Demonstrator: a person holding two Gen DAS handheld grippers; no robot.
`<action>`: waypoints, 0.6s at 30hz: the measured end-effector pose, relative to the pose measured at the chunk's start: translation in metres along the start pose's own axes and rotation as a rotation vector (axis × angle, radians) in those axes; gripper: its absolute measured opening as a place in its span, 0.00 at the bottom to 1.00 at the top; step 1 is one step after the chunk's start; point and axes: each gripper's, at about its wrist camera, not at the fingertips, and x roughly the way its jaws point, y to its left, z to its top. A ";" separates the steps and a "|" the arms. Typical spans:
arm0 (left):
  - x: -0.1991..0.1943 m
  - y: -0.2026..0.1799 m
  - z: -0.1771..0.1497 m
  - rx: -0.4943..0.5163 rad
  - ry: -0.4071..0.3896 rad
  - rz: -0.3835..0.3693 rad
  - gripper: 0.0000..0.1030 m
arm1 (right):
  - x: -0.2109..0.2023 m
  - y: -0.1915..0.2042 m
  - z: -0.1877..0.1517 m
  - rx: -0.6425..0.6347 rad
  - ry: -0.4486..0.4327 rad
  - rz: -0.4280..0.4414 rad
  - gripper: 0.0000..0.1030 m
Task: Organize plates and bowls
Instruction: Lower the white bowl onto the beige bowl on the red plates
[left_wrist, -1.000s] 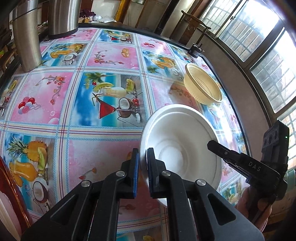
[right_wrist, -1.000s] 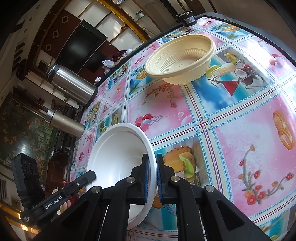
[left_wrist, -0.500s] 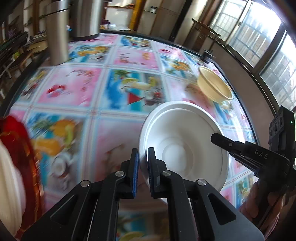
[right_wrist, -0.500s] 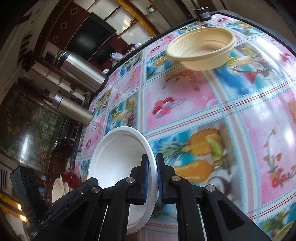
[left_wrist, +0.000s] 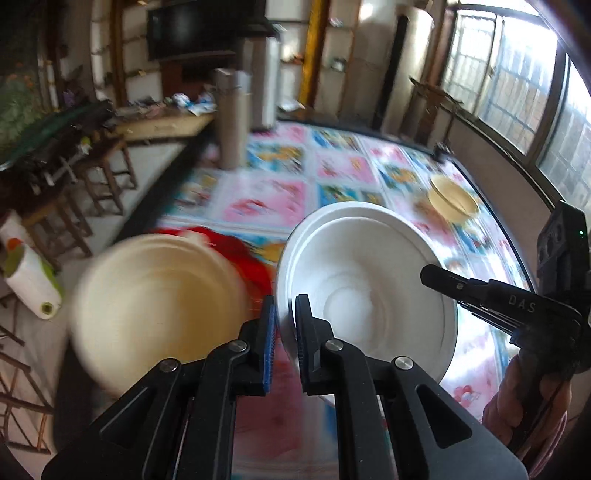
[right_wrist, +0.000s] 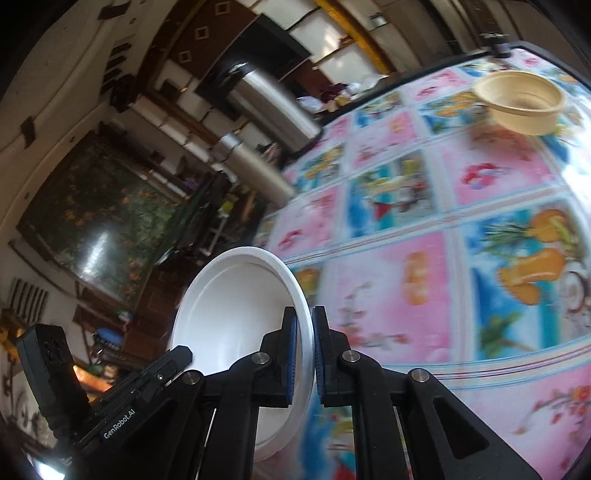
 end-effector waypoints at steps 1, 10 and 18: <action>-0.011 0.013 0.001 -0.016 -0.020 0.025 0.08 | 0.005 0.014 0.000 -0.021 0.007 0.014 0.08; -0.028 0.106 0.002 -0.182 -0.045 0.180 0.08 | 0.079 0.113 -0.015 -0.162 0.088 0.063 0.08; 0.010 0.129 -0.009 -0.228 0.048 0.214 0.09 | 0.117 0.118 -0.027 -0.195 0.101 -0.002 0.09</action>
